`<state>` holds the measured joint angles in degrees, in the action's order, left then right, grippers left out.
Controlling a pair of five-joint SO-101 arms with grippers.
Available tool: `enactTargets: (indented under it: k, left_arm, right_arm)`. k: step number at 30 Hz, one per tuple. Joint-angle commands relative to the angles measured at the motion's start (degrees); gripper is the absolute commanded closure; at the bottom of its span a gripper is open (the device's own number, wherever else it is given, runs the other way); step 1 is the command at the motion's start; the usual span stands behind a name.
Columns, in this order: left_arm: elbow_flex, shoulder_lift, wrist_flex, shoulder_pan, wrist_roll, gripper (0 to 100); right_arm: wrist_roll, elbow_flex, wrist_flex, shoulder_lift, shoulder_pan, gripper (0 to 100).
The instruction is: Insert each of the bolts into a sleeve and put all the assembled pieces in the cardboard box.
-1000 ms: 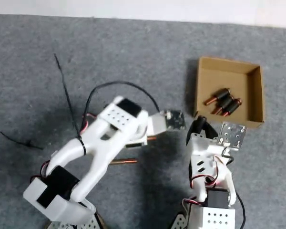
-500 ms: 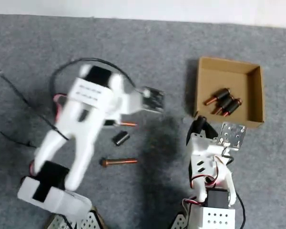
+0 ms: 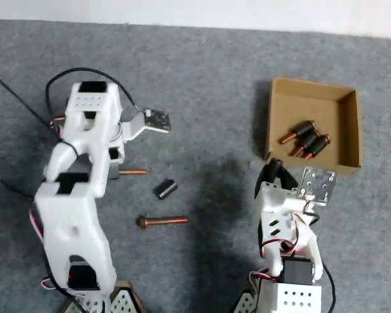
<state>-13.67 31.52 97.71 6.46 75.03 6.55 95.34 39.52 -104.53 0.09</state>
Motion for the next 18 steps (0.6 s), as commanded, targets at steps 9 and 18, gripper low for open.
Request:
enactTargets:
  k: [9,18]
  left_arm:
    - [-25.6,12.0,-0.2,0.3,-13.1,81]
    - [-43.2,11.9,2.2,0.7,-45.1,83]
  right_arm:
    - [-5.0,0.7,-2.1,-0.7,0.3,99.2]
    - [-5.0,0.7,-2.1,-0.7,0.3,99.2]
